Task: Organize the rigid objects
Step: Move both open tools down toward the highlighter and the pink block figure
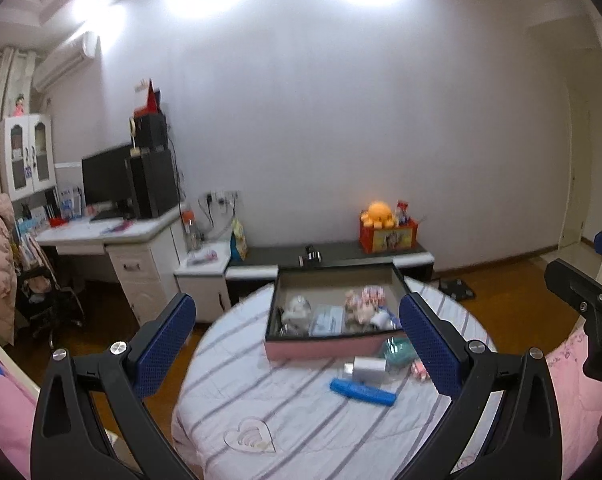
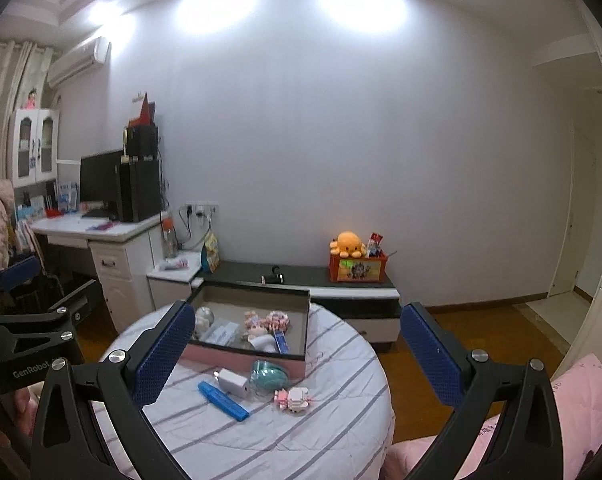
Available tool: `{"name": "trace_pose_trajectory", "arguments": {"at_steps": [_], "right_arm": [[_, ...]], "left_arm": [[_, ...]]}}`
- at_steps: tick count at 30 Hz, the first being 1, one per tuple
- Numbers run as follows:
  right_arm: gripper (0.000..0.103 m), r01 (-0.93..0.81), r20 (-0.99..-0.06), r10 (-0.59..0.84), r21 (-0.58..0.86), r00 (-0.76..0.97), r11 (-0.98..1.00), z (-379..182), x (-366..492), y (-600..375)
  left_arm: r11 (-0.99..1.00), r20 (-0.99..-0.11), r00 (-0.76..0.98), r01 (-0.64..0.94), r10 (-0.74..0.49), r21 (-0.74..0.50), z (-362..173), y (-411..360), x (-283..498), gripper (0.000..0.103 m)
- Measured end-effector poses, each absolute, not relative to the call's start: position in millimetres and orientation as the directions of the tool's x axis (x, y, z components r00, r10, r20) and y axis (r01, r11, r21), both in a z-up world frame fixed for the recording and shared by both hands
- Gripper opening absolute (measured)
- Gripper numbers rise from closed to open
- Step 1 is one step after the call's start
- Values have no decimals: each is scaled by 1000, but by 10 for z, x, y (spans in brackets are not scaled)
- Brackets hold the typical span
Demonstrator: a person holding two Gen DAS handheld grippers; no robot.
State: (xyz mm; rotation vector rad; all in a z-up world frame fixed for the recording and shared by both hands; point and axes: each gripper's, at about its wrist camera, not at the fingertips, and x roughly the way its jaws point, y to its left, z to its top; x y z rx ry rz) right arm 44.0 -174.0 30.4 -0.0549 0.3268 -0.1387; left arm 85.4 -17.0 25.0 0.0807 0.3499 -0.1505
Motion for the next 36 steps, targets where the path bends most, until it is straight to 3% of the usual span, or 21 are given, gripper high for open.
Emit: {"name": "trace_pose_trajectory", "arguments": {"at_steps": [19,27,36], "right_arm": [[103,120,-684,-141,-78,715,990,-786,1492,-2036],[103,131,-790,-146,-84,596,988,-1319,1853,-2191],[103,148,-846,-129,-60,517,987,-1656,2147,-2383]], "left_arm": [[991,-755,651,136,-84,7,-1104,-473,1781,103],[990,-828,554,137,-90,-16,-1461,-596,2048,103],[987,-877,468,158,-108,-38,-1762,-796,2320,103]]}}
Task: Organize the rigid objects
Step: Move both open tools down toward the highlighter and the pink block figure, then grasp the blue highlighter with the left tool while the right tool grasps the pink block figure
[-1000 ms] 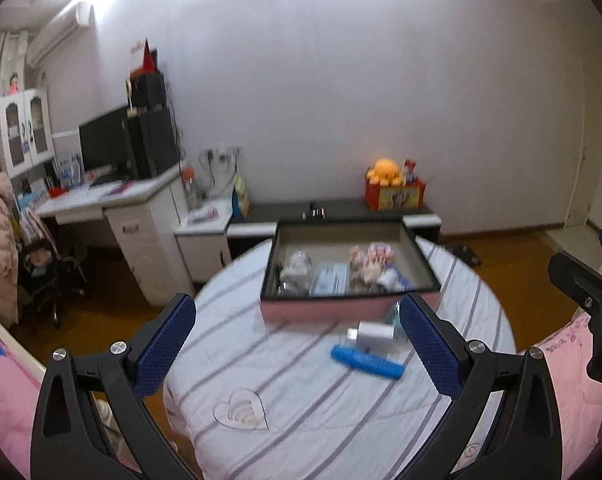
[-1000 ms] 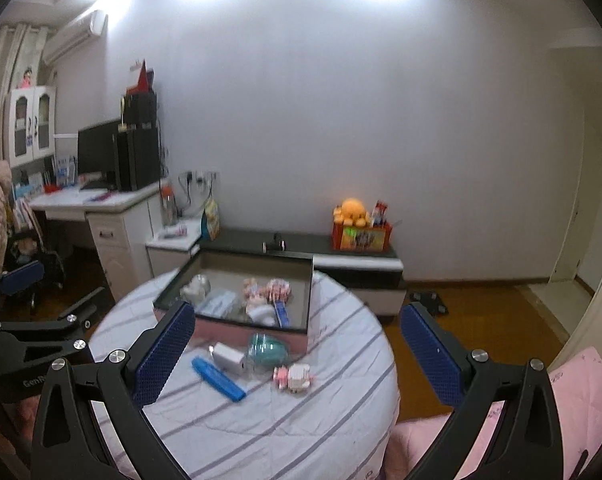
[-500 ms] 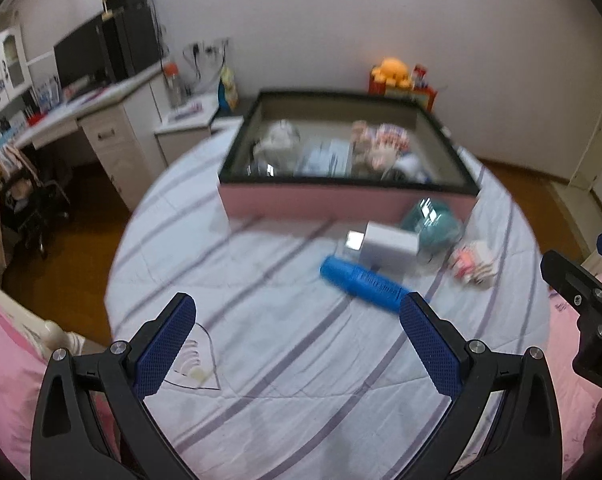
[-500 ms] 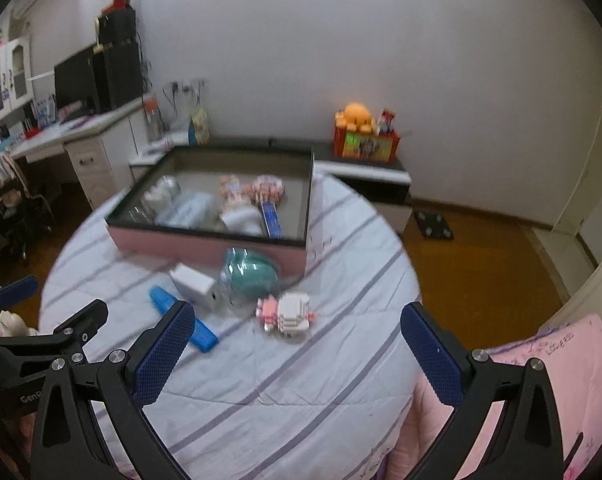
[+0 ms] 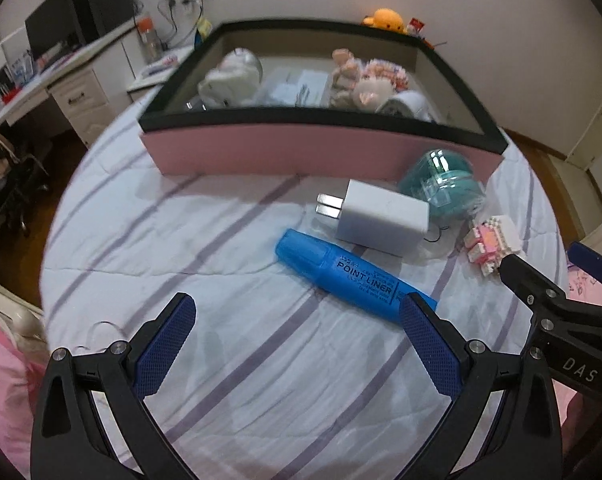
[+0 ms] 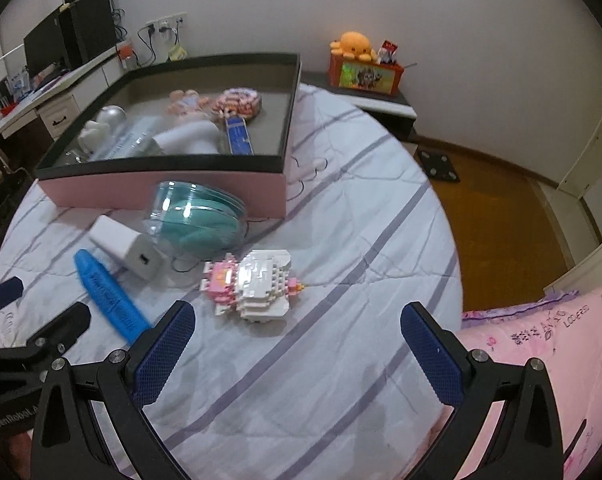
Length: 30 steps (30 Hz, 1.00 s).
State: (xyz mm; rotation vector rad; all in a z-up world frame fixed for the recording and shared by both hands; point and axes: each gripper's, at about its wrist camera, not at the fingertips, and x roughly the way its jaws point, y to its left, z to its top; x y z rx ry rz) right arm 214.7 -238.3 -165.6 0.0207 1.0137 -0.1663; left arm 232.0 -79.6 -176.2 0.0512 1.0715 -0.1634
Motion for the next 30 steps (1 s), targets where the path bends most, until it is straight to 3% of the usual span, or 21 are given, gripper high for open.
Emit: {"name": "trace_pose_trajectory", "arguments": {"at_steps": [6,19,21,23,25,27,29,30], "right_arm": [[103,135,-867,-88,-24,490,991,-1810,2315,-2468],[103,100,-876,6,62,483,993,-1912,2462,-2709],[103,77,-879,5,47,476,996,-1948,2489,-2689],[102,55,-876,-5,24,481,998,-1968,2475,-2645],[96,43,-870,-1,24,493,999,-1962,2435,-2591],[83,29,-860,30,52,509,998,-1926,2383,-2551],[51,10,-851,76,95,520,995,-1881,2357,-2524],[46,3,-849,94,111,519,994,-1876,2335,-2501]], "left_arm": [[986,-902,402,96,-161,-133,-1914,-767,2485,103],[995,-910,403,22,-98,-98,-1989,-961,2501,101],[997,-906,417,42,-71,-59,-1999,-981,2443,94],[998,-898,437,62,-39,-13,-1985,-988,2368,72],[996,-890,455,89,-32,10,-1969,-978,2309,57],[995,-887,460,94,-34,10,-1947,-893,2275,41],[995,-888,456,103,-52,-5,-1930,-790,2268,25],[994,-890,452,106,-66,-19,-1928,-746,2276,24]]}}
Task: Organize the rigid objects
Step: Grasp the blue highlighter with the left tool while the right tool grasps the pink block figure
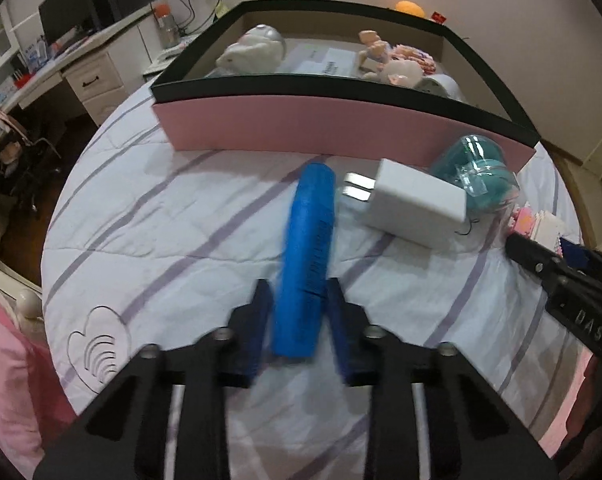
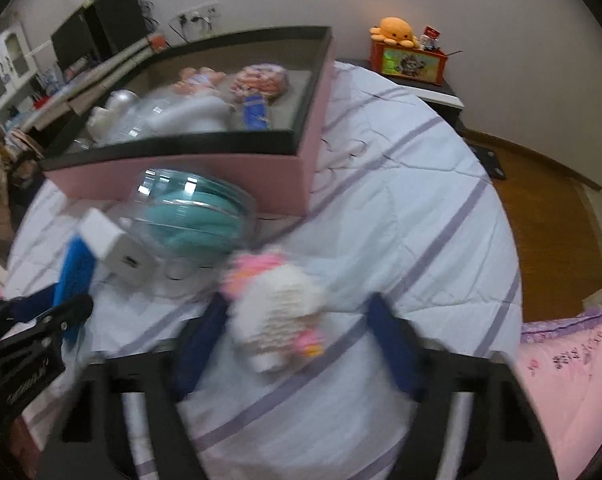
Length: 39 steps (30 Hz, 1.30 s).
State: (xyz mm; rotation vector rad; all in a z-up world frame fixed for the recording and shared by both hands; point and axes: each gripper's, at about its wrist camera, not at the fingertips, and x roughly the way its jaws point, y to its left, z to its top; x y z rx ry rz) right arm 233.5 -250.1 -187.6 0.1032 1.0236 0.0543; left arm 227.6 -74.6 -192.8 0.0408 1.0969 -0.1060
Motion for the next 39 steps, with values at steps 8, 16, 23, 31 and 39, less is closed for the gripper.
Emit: {"name": "trace_pose_trajectory", "arguments": {"at_steps": [8,16,23,31,39], "right_arm": [[39,48,-842,72,115,535,992,-1858,2171,-2395],[39,96,-823,85,168,562,981,-1788,2175,-2472],[39,93,-803,94,182,588,979,-1668,2162,-2481],[39,93,-771,78,175,632,980,-1473,2004,-2479],[39,79,-780,93,180,618,981,-1525,1965,-2441]], "left_arm": [[982,-883,456,186,-110,-27,-1902,-700,2278,23],[970,-875,463,241,-144,-32,-1829,-635,2313,23],[965,-842,518,263,-149,-9,-1690,-652,2313,23],[965,-802,576,261,-158,-3,-1467,-606,2178,15],[978,-868,477,204,-136,-41,-1842,-541,2416,17]]}}
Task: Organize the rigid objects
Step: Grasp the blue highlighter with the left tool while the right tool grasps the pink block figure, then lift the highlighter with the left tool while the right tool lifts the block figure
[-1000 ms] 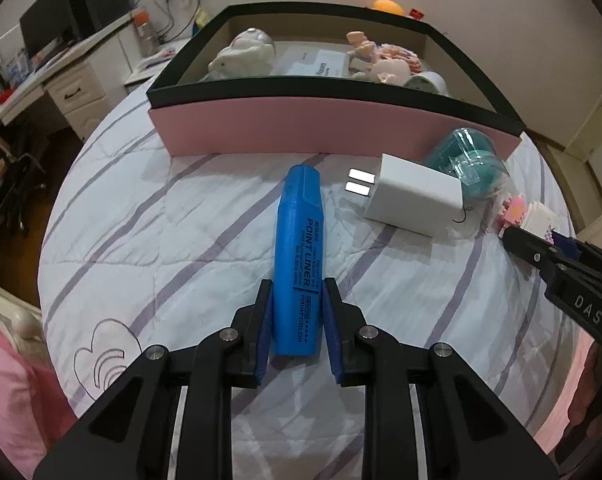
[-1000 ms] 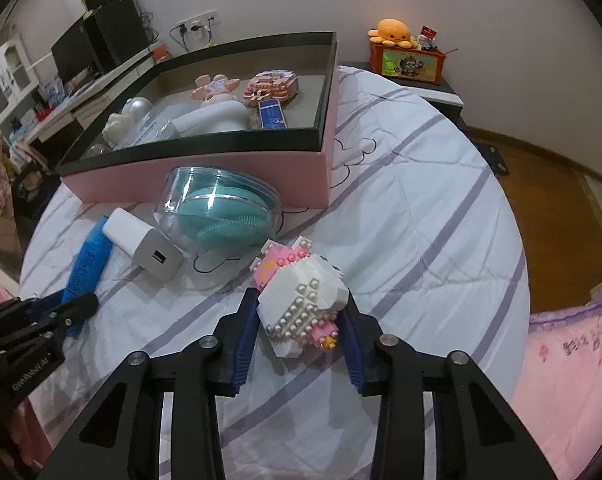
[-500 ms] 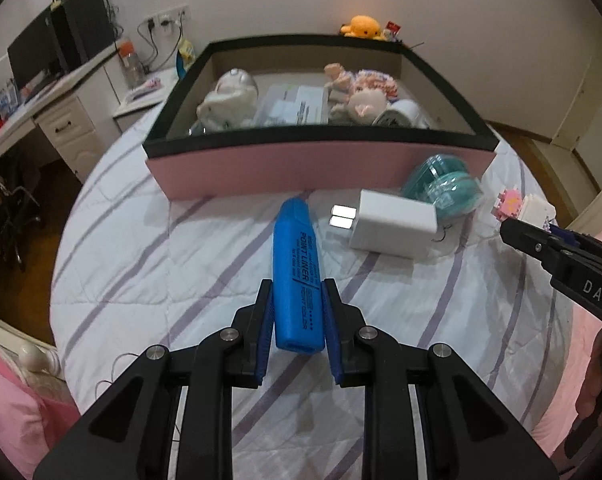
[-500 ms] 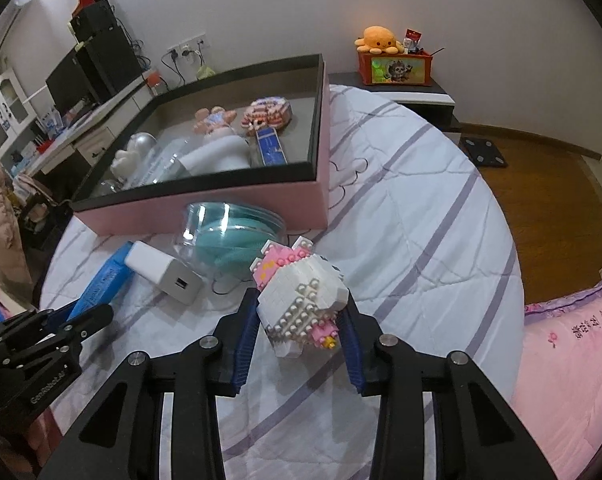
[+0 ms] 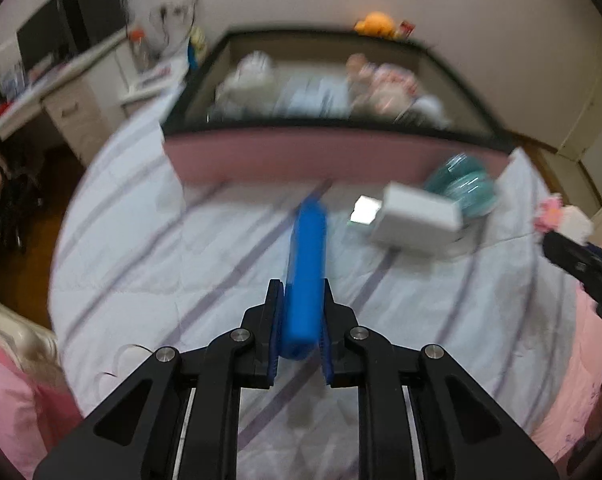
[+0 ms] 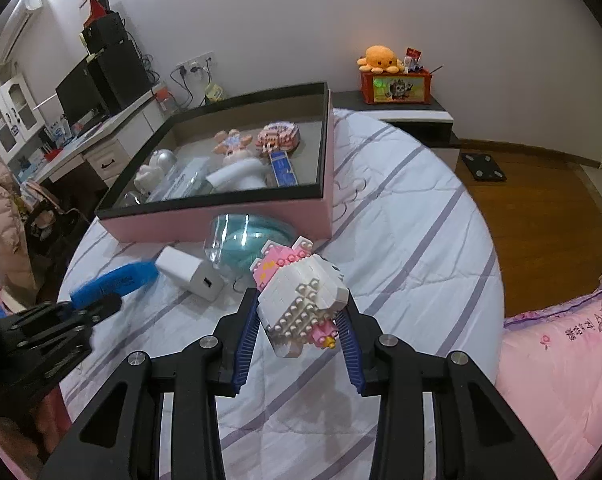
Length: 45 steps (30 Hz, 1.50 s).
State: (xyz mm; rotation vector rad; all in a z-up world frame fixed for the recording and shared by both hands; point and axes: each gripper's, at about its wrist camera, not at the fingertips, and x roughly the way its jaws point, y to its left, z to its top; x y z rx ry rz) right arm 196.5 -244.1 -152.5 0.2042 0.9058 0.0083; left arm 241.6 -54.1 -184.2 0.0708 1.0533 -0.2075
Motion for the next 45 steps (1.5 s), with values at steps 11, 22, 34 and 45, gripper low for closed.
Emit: {"name": "trace_pose_trajectory", "arguments": {"at_steps": [11,22,34,45], "right_arm": [[39,67,-809,96,165,580,984,-1672,2153,-2395],[39,72,-806,80,151,586,986,-1644,2155,-2413],[39,65,-711,52,137,701,988,-1097,1803,-2390],[39,27,-581,44,114,813,993,-526,1389,-2250]], "left_arm": [[984,-860,496,177,-118,-33,-1932,-546,2701,35],[985,-850,515,170,-110,-25,-1832,-469,2586,16],[982,-753,647,188,-124,0,-1225,-451,2203,15],[985,-599,789,173,-138,2,-501,-248,1751,15]]}}
